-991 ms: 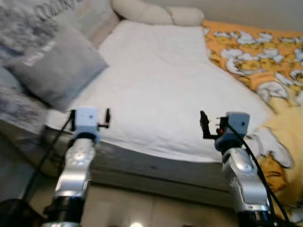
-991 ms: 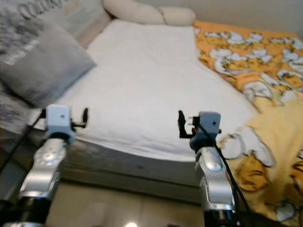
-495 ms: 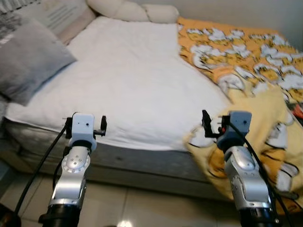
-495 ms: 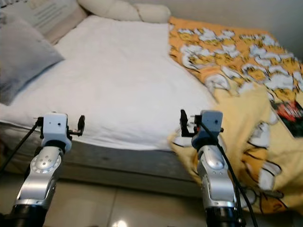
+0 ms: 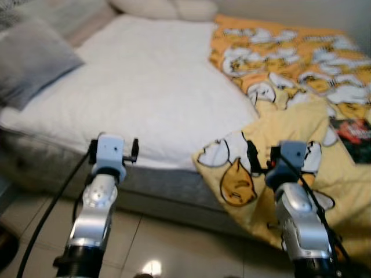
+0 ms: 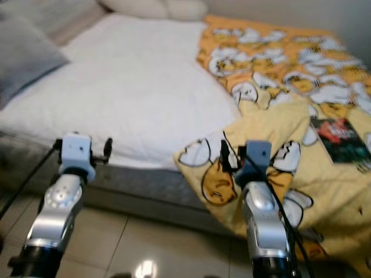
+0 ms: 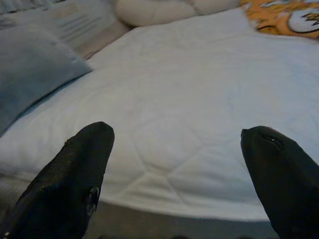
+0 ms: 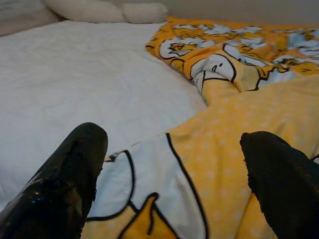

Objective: Clean up the room

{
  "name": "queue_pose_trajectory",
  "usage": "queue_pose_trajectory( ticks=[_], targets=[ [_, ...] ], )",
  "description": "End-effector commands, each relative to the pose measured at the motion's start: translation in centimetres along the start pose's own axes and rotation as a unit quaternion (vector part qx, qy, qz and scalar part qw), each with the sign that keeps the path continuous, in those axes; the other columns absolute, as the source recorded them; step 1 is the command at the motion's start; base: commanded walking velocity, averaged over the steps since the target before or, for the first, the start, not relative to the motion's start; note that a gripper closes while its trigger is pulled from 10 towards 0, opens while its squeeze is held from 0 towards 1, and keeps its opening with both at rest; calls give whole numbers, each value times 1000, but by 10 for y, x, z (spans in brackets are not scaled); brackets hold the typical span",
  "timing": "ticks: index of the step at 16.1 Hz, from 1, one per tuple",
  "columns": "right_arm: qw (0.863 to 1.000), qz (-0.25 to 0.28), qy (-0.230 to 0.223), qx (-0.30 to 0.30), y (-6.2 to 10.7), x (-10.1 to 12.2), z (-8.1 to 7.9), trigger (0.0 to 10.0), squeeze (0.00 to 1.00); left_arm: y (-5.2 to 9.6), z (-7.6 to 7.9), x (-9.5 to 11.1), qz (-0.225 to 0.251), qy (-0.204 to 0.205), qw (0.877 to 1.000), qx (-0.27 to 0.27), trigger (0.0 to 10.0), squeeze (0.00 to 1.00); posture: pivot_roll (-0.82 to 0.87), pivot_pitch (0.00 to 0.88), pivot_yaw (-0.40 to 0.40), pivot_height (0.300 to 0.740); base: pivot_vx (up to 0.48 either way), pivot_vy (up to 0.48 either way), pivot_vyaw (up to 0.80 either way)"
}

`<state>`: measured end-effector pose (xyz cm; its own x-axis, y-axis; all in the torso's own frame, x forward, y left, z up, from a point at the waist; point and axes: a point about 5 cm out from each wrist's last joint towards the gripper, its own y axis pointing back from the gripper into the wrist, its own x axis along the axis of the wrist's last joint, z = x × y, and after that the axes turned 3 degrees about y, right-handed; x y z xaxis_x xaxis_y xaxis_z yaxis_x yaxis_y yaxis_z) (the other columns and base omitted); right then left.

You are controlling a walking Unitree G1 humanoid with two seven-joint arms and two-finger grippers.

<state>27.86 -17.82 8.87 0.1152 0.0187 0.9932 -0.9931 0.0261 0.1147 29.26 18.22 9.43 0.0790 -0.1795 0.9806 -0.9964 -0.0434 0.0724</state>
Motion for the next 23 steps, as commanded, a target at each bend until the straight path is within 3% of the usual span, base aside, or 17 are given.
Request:
queue_pose_trajectory(
  ticks=[1, 8, 19, 23],
  targets=[
    [1000, 8, -1, -5, -2, 5, 3, 10000, 1000, -2, 5, 2, 4, 0, 1000, -11, 10000, 878, -40, 0, 14, 740, 0, -480, 756],
    [1000, 1, -4, -20, 0, 1, 9, 10000, 1000, -3, 7, 2, 5, -3, 1000, -18, 10000, 875, -47, 0, 16, 740, 0, -480, 538],
    [1000, -12, 4, 27, 5, -6, -4, 10000, 1000, -1, 6, -2, 4, -7, 1000, -18, 10000, 878, -54, 0, 14, 740, 0, -480, 0],
    [998, -19, 4, 52, 8, -9, -8, 10000, 1000, -1, 6, -1, 4, -9, 1000, -21, 10000, 878, -56, 0, 19, 740, 0, -480, 783]
  ],
)
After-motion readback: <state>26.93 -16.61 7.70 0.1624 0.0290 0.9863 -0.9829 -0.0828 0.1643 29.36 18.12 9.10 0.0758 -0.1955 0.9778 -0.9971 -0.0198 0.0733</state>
